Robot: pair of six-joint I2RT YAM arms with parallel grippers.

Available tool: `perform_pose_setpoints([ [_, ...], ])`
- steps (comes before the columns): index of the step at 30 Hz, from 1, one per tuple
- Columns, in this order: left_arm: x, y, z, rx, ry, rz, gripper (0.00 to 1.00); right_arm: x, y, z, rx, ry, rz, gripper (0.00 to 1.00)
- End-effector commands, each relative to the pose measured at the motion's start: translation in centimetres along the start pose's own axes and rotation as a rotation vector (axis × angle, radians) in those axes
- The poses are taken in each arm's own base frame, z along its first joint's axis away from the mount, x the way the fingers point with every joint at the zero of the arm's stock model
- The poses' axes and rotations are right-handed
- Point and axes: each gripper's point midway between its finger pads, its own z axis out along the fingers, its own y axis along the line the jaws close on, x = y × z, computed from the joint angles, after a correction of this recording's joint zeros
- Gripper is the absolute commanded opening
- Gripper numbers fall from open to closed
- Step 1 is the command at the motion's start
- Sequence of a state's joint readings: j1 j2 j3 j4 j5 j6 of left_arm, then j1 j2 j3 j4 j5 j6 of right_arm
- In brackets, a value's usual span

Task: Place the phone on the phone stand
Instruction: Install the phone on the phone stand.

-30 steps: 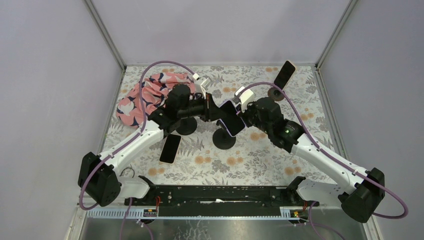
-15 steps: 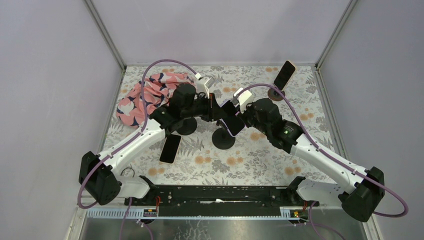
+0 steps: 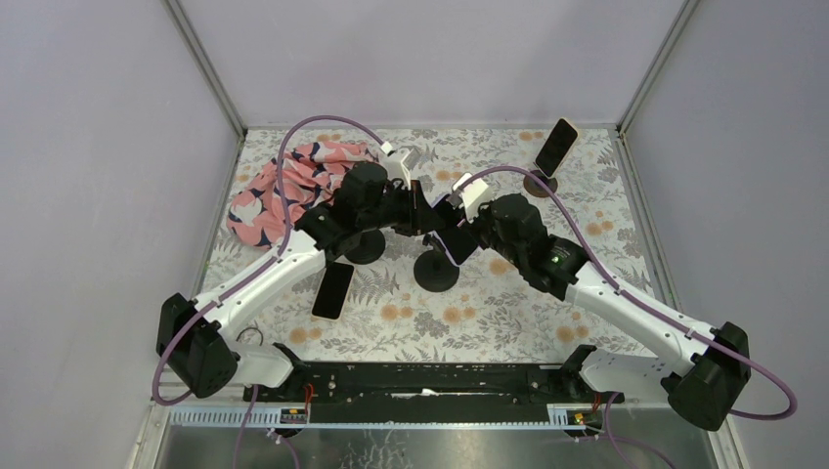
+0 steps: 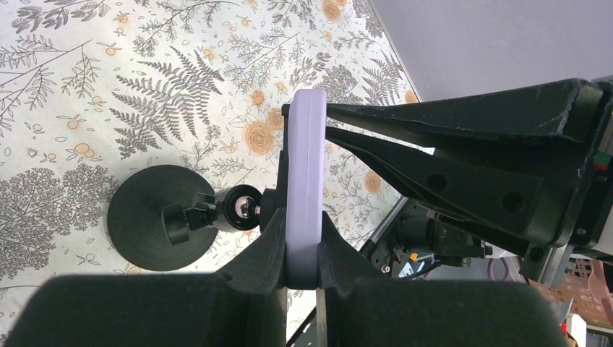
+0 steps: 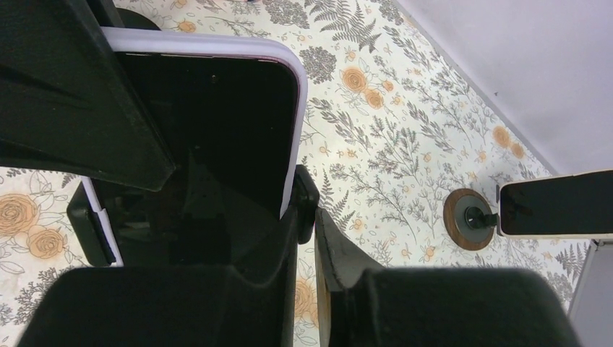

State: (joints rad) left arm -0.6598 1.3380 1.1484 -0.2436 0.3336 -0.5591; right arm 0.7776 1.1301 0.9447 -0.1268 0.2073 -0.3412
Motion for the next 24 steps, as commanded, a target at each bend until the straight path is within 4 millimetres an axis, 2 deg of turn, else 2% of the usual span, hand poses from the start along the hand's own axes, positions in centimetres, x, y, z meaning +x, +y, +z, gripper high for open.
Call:
perform_pose_setpoints([
  [1,2.46,3.36,-0.61,-0.174,0.092,-0.071,0.0,3.42,-2.69,-0.61,0.134,0.144,-0.114,0.0],
  [24,3.05,3.63,-0.47,-0.291,0.121,-0.038,0.0,2.97,-2.49,-0.55,0.152,0.142,-0.158,0.0],
])
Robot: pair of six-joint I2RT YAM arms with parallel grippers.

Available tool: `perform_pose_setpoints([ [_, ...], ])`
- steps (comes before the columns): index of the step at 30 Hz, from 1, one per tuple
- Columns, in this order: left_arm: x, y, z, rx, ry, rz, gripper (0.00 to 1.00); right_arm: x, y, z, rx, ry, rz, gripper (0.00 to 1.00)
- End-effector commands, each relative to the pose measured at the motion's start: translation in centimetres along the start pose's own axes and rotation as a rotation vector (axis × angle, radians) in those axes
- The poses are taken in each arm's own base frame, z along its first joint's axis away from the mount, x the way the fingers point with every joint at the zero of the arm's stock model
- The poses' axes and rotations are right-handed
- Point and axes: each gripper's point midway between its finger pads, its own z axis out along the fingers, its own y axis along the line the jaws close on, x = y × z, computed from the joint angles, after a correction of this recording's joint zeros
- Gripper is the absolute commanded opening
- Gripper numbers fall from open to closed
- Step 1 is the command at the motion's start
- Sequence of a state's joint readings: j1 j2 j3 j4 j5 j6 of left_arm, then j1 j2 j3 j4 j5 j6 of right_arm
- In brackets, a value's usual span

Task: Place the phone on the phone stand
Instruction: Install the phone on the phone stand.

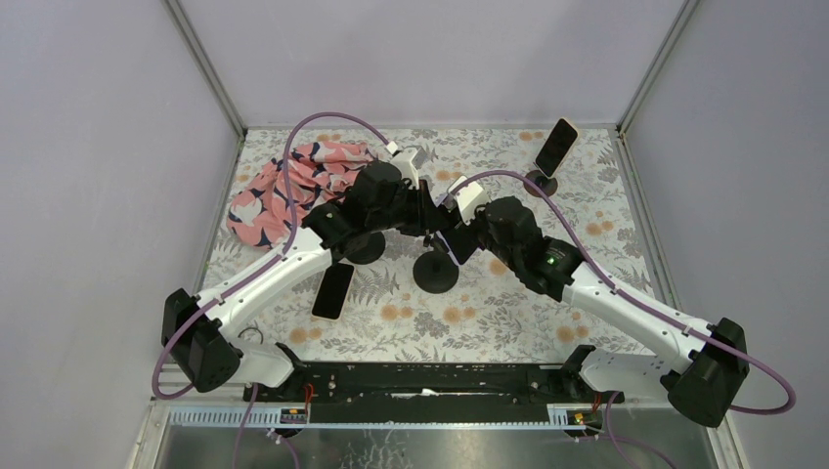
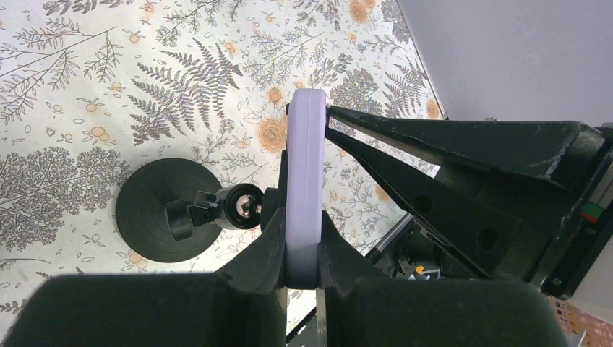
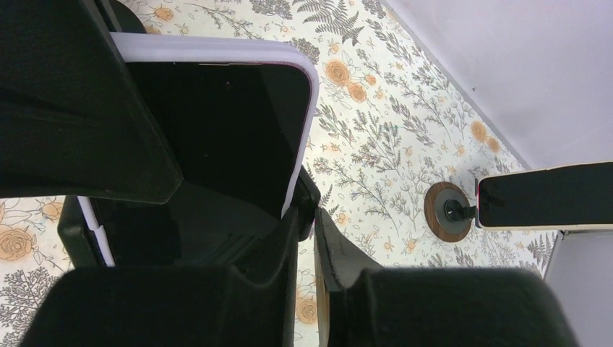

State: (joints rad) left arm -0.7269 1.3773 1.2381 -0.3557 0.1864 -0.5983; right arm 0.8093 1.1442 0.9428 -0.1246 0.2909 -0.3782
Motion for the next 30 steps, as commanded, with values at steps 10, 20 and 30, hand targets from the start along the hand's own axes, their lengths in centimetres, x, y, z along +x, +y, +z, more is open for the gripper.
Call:
perform_pose_setpoints([
  [10,3.9,5.1,-0.2,-0.217,0.138,-0.021,0.0,2.4,-2.3,-0.8,0.119,0.106,-0.134,0.0],
  [20,4.4,5.7,-0.1,-0.247,0.142,-0.056,0.0,1.7,-2.6,-1.2,0.155,0.082,-0.18,0.0],
  [30,4.8,6.3,-0.2,-0.27,0.147,-0.07,0.0,0.2,-3.4,-2.4,0.162,0.04,-0.168,0.0],
])
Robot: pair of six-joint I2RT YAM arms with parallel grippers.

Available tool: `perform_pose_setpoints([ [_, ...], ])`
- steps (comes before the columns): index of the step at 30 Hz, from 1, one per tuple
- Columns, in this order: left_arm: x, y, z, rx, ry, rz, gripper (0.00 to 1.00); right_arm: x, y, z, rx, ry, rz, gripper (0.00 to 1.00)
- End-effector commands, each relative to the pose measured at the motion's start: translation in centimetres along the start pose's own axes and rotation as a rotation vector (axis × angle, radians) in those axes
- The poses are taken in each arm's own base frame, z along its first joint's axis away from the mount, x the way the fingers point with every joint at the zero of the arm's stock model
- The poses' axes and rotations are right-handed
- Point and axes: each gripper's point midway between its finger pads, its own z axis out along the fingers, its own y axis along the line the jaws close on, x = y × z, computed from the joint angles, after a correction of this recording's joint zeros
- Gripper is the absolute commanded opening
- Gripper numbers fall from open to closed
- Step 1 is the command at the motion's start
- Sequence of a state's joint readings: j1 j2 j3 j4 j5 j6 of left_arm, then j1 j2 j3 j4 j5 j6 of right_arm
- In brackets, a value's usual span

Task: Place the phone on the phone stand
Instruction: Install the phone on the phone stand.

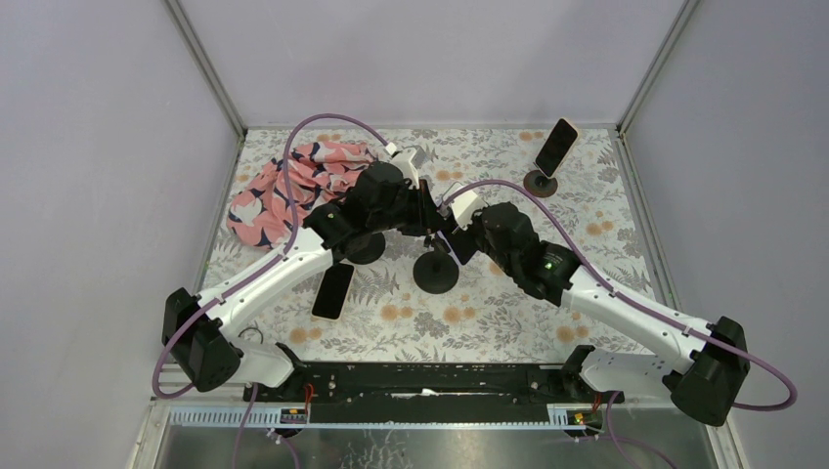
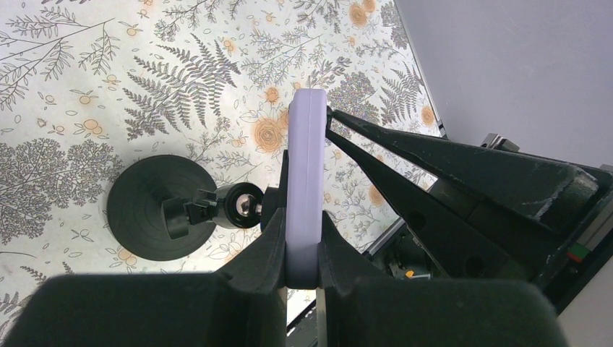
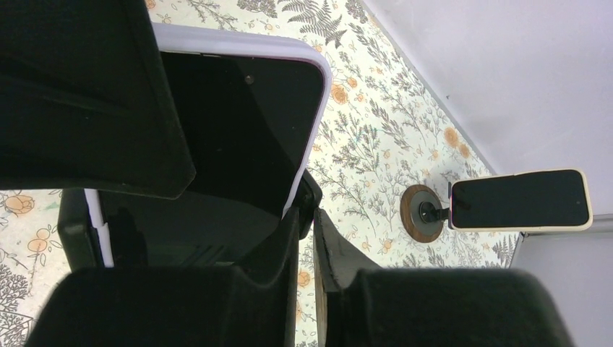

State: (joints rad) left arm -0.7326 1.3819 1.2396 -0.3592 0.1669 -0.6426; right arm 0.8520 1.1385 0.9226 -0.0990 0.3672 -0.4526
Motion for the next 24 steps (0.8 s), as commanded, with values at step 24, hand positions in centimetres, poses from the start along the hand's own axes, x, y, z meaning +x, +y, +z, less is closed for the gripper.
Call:
perform_pose_setpoints([
  [24,4.9,7.3,-0.4,-0.284,0.151,-0.032,0.0,-2.6,-3.5,-4.7,-0.066,-0.059,0.111,0.07],
])
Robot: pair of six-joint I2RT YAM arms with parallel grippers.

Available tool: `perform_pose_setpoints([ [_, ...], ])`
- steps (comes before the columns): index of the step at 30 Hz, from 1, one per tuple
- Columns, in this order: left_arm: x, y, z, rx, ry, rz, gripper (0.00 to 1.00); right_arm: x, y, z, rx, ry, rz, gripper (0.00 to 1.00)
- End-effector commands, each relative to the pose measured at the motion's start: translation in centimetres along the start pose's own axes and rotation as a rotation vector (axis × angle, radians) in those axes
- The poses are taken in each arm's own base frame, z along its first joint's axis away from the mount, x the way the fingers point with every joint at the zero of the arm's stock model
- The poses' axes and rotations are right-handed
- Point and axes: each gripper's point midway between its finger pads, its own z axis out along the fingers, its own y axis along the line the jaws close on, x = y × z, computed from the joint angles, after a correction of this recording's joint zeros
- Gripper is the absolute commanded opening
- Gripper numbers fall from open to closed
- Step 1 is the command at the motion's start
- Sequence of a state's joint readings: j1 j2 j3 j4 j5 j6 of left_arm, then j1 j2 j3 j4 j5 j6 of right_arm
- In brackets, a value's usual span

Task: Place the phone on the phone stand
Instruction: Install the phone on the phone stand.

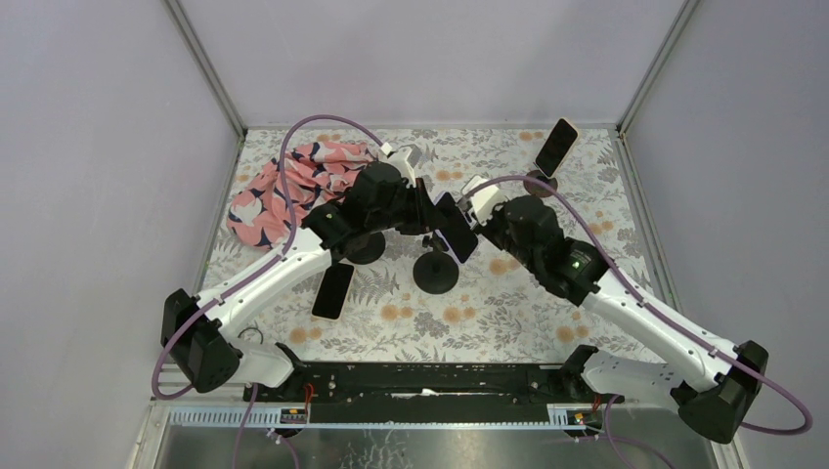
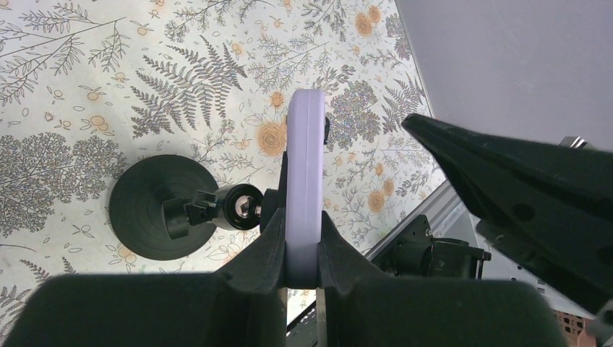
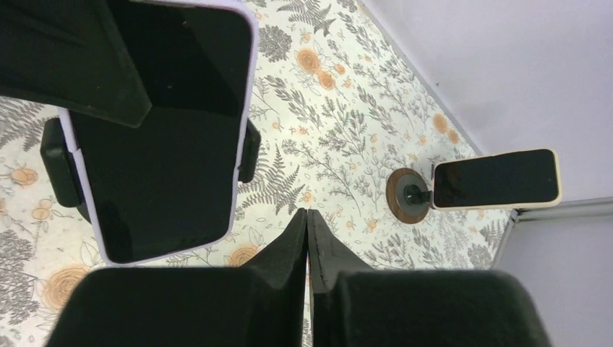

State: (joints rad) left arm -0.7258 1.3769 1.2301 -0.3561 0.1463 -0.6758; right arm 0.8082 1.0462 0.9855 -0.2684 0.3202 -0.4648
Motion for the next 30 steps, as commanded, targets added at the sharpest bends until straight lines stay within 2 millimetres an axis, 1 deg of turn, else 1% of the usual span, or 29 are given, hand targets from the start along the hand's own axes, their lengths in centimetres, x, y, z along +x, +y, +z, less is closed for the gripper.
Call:
perform_pose_setpoints([
  [1,4.8,7.0,-0.3,-0.263,0.162,0.008,0.0,-2.6,-1.1,-1.9,-0.075,-0.082,0.123,0.09],
  [4,4.4,7.0,-0.4,-0.267,0.147,0.004,0.0,-2.4,-0.9,-2.2,-0.113,-0.087,0.148,0.14],
  [11,3.4,6.3,-0.9,-0.248,0.117,-0.004,0.29,-1.2,0.1,-1.9,-0.174,-0.075,0.204,0.22],
  [12,3.2,6.2,-0.9,-0.246,0.113,-0.007,0.35,-1.1,0.2,-1.9,-0.186,-0.078,0.211,0.23],
  [16,2.6,5.6,-0.9,-0.206,0.1,-0.013,0.45,-0.5,0.6,-1.7,-0.215,-0.07,0.236,0.28],
  [18,2.4,5.4,-0.8,-0.195,0.096,-0.013,0.48,-0.2,0.7,-1.7,-0.227,-0.068,0.246,0.29],
  [21,1.9,5.0,-0.9,-0.179,0.085,-0.012,0.49,-0.1,0.9,-1.7,-0.242,-0.068,0.257,0.31],
  [23,1.4,4.5,-1.1,-0.158,0.064,-0.014,0.51,0.0,1.0,-1.7,-0.249,-0.068,0.262,0.32],
  [24,1.1,4.2,-1.3,-0.146,0.05,-0.016,0.55,0.1,1.1,-1.7,-0.254,-0.068,0.265,0.32],
  [25,0.7,3.9,-1.5,-0.138,0.037,-0.016,0.61,0.1,1.2,-1.6,-0.261,-0.067,0.268,0.33],
  [26,0.4,3.6,-1.7,-0.127,0.026,-0.018,0.63,0.2,1.3,-1.6,-0.267,-0.066,0.272,0.33],
  [30,-0.7,2.4,-2.5,-0.078,-0.01,-0.022,0.65,0.1,1.5,-1.6,-0.284,-0.069,0.28,0.33],
])
